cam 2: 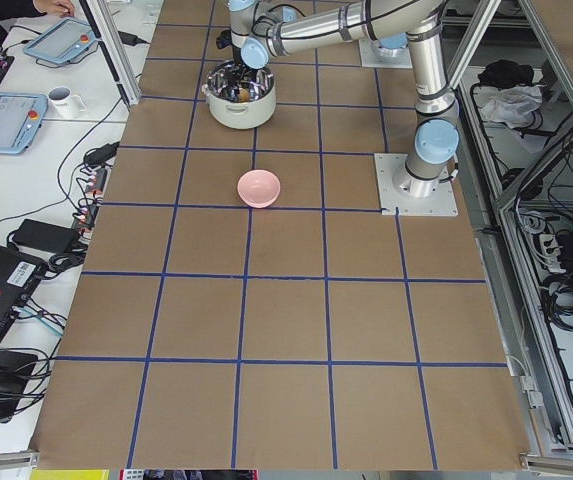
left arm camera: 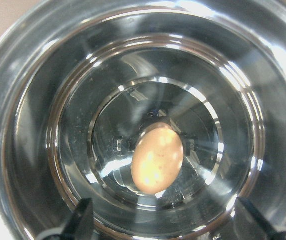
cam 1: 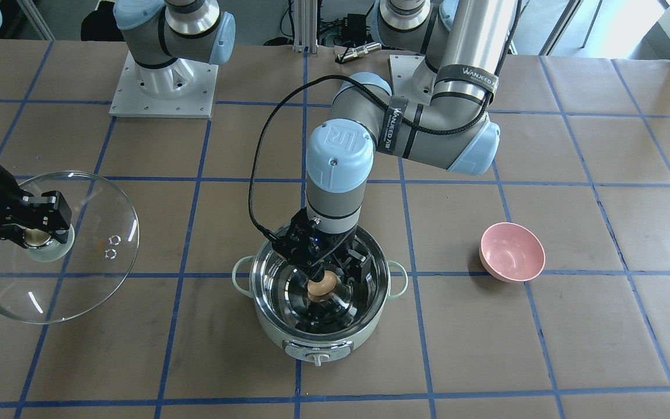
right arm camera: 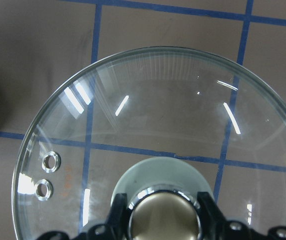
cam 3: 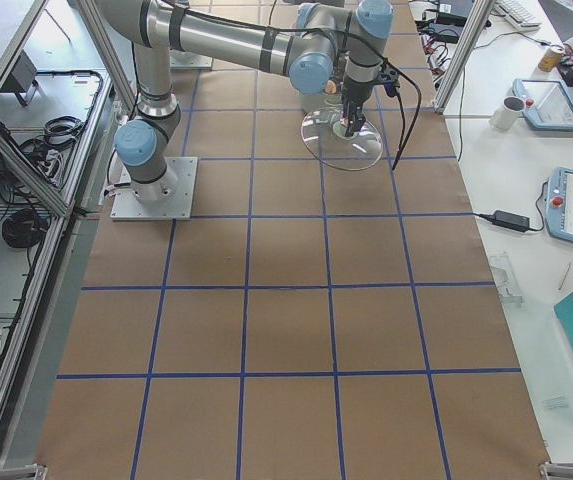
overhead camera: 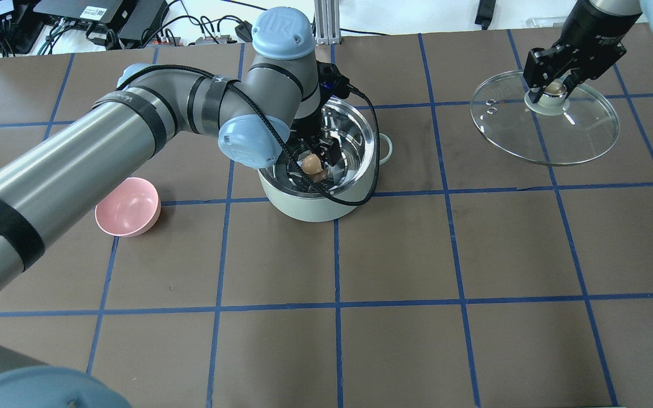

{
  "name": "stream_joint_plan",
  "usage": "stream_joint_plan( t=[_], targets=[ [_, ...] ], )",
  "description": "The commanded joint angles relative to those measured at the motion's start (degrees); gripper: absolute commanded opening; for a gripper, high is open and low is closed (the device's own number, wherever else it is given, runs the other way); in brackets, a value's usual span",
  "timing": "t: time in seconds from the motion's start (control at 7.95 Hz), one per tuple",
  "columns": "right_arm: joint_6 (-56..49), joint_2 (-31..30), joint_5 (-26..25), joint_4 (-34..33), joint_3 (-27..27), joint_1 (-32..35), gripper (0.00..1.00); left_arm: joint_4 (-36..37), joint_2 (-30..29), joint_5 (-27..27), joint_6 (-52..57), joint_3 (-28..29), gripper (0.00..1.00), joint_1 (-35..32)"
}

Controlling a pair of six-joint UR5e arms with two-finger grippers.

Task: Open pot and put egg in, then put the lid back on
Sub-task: 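Lower the egg into the pot and open the left gripper, then withdraw the left gripper while the right gripper carries the lid over the pot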

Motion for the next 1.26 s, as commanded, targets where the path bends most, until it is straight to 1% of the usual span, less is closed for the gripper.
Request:
stream_joint_plan(
  t=[0.0, 0.13, 0.38, 0.5, 0.63, 0.88, 1.13],
  targets=[
    [1.32, -0.26, 0.26, -0.34, -0.17, 0.09, 0.00, -7.35, 7.95, -2.38, -4.07, 0.25, 1.00, 0.09],
    [3.94, -0.61, 0.26, -0.34, -0.35, 0.09, 0.00, -11.31, 12.69, -2.30, -5.66, 0.42, 1.00, 1.57],
    [7.11, -0.62, 2.72, -0.34, -1.14, 0.61, 0.00, -22.89, 21.40, -2.30, -8.12, 0.86, 1.00, 10.16],
    [9.92, -0.62, 2.81, -0.52, -1.49, 1.49, 0.00, -24.52, 24.22, -2.21, -11.79, 0.95, 1.00, 11.59],
    [13.42, -0.53, 2.90, -2.52, -2.02, 3.23, 0.00, -25.58, 25.64, -1.86, -16.87, 1.12, 1.00, 11.69],
    [21.51, 0.17, 2.81, -6.38, -2.20, 7.89, 0.00, -30.84, 26.09, 2.51, -19.28, 1.39, 1.00, 11.95],
    [30.55, 1.57, 2.81, -9.82, -2.20, 12.89, 0.00, -31.12, 25.57, 2.80, -20.17, 1.30, 1.00, 14.23]
  ],
)
